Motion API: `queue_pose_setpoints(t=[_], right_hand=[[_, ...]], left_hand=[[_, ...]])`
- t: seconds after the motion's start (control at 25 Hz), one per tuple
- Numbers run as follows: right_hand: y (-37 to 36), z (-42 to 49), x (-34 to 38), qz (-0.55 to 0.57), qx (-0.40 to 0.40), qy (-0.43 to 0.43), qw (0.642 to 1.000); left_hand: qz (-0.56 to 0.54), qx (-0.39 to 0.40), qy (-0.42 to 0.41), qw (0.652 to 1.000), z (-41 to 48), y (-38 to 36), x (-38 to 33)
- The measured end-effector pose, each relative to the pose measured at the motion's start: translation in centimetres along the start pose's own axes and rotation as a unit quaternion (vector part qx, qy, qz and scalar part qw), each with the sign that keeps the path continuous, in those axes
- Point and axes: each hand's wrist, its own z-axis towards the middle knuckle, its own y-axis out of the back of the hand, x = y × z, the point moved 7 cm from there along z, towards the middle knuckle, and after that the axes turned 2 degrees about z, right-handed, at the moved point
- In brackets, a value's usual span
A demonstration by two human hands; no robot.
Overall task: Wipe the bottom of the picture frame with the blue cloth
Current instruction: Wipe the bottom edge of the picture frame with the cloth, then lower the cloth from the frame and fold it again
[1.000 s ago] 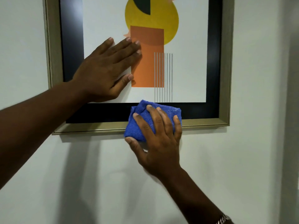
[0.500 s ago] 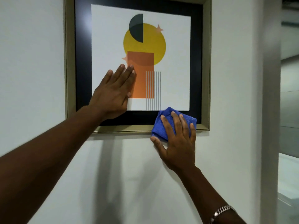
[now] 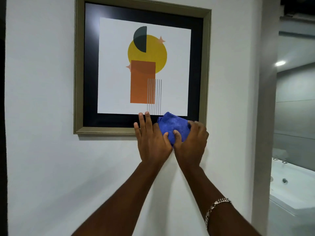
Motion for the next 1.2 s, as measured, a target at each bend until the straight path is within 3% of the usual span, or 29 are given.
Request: queue_pose_setpoints(t=[0.12, 0.28, 0.4, 0.6, 0.72, 0.8, 0.92, 1.04, 1.2], right_hand=[[0.8, -1.0, -1.5, 0.111, -0.039, -0.108, 0.987], [1.3, -2.5, -3.6, 0.244, -0.004, -0.174, 0.954], [2.0, -5.2, -6.8, 0.272, 0.068, -0.232, 0.932], [5.3, -12.7, -14.7, 0.257, 0.114, -0.289, 0.915], [7.1, -19.8, -22.1, 0.182, 0.21, -0.338, 0.899], [8.6, -26.6, -27.9, 0.145, 0.278, -0.402, 0.86], [12.0, -36.2, -36.0, 0.081, 0.312, -0.467, 0.823], [14.9, -44.9, -43.3, 0.01, 0.326, -0.525, 0.786], [17.5, -53.6, -49.8, -0.062, 0.352, -0.547, 0.757]], left_hand=[[-0.052, 0.007, 0.033, 0.998, -0.3, 0.2, -1.3], [-0.235, -0.031, 0.053, 0.97, -2.8, 0.4, -2.4], [-0.324, -0.075, 0.056, 0.941, -7.0, -0.7, -3.4], [-0.398, -0.042, 0.155, 0.903, -16.9, -7.0, -4.0], [-0.412, 0.042, 0.316, 0.854, -26.0, -13.1, -3.0], [-0.371, 0.121, 0.451, 0.803, -34.4, -18.0, -1.6], [-0.312, 0.24, 0.579, 0.714, -46.9, -23.7, -0.4], [-0.255, 0.313, 0.653, 0.641, -58.6, -27.7, -0.1], [-0.225, 0.423, 0.627, 0.615, -69.1, -31.3, -0.5]])
